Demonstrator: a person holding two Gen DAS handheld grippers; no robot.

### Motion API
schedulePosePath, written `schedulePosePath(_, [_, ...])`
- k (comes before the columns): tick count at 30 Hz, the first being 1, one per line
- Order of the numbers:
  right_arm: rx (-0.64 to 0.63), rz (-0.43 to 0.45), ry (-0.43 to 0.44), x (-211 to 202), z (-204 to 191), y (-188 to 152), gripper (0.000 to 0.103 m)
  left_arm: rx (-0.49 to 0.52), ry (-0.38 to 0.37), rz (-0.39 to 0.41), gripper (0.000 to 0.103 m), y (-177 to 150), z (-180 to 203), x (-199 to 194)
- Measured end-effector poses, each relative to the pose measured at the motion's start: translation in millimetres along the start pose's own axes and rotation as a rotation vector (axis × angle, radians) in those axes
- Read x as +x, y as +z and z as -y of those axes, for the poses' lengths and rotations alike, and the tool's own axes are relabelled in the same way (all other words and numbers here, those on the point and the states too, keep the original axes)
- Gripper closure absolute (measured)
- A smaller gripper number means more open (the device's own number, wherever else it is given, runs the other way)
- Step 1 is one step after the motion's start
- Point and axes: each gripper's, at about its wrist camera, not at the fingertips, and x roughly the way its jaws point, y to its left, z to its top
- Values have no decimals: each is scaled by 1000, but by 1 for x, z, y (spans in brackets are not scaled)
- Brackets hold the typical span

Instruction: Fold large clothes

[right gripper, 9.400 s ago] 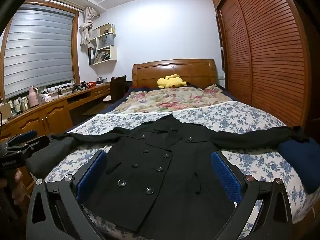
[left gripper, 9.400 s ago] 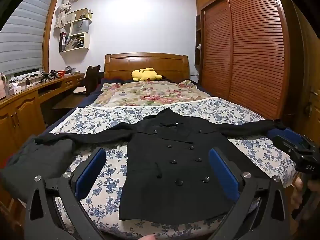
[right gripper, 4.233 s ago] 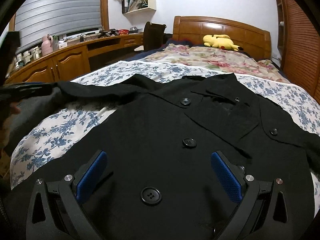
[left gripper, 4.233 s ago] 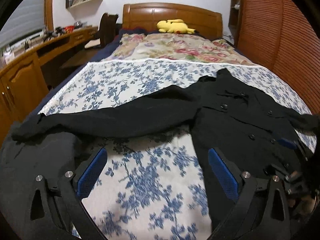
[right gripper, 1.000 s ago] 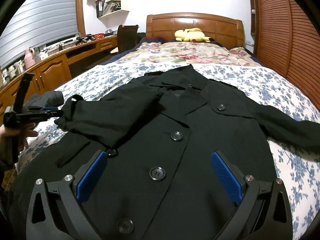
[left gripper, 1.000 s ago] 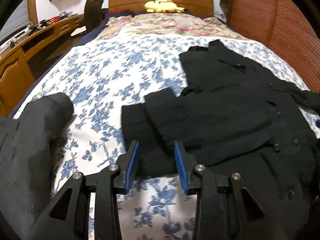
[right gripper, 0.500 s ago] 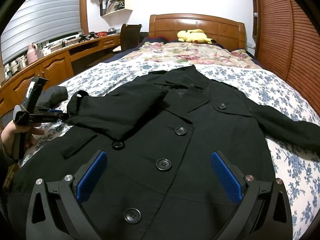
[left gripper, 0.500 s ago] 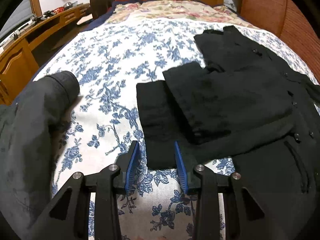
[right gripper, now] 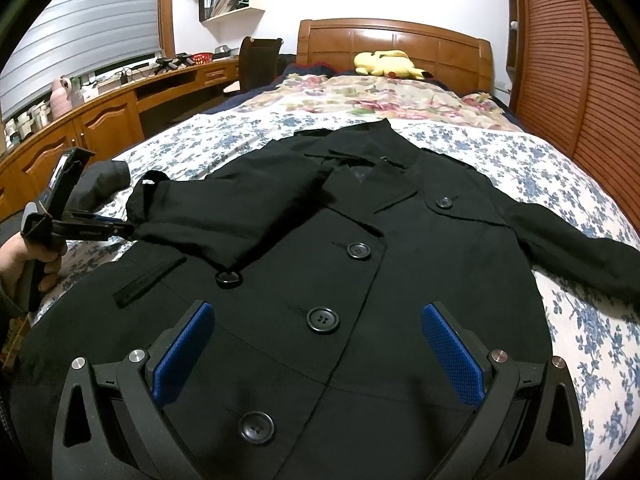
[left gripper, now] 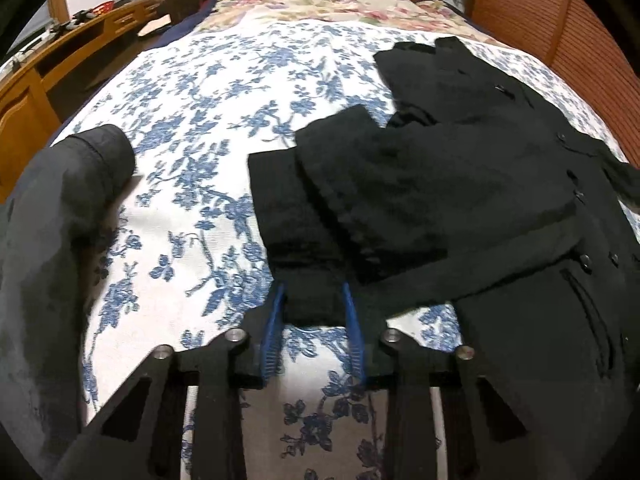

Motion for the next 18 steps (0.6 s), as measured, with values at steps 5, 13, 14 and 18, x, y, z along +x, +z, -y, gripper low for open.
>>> schedulePosePath(5, [2,-2,1,1,0,1,0,37,-10,44,94,2,12,-13])
schedulePosePath(13, [26,30,-7,-12,11,2,0,112,-39,259,95,38,72,-95])
schedulePosePath(14, [33,36,-12,-15,15,1,0,132,-51,283,95,44,86,-106])
schedulePosePath(18, [66,58,-37,-30,33,-5,0,197,-103,358,95,60,135,-141])
